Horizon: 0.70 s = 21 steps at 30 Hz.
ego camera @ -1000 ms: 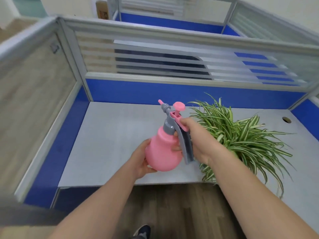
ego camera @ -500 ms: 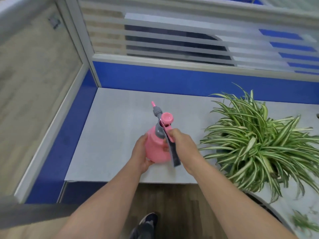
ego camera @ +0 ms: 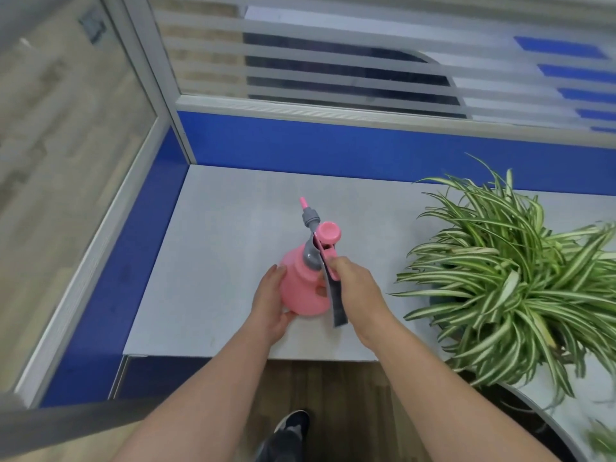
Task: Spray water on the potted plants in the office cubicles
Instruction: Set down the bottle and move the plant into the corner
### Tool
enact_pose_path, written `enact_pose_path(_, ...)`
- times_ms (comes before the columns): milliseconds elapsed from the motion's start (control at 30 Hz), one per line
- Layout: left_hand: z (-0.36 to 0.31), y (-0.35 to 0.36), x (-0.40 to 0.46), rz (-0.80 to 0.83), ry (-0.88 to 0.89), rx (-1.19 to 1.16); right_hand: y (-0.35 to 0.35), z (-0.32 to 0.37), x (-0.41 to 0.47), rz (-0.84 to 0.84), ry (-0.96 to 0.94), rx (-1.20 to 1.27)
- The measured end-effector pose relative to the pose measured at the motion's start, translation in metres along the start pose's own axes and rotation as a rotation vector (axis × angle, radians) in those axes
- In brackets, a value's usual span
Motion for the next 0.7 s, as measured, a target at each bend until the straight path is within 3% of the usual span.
enact_pose_path(267, 0.018, -0.010, -0.011, -0.070, -0.004, -0.017, -0.014, 0.004, -0.011, -0.040, -0.004, -0.032)
enact_pose_path(400, 0.059, -0.013, -0.029, -0.159, -0.113, -0.020, -0.042, 0.008, -0.031, -0.114, -0.046, 0.013)
enact_pose_path(700, 0.117, 0.068, -0.071, 0.072, -0.285, 0.003, -0.131, 0.032, -0.115, -0.268, -0.169, 0.204)
Point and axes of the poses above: each hand's wrist, its own x-axis towards the middle knuckle, its own y-axis out of the palm, z = x × y, the point moved 6 cm from there along x, towards the middle knuckle, and after that the axes turned 10 degrees about z, right-handed, at the moved point
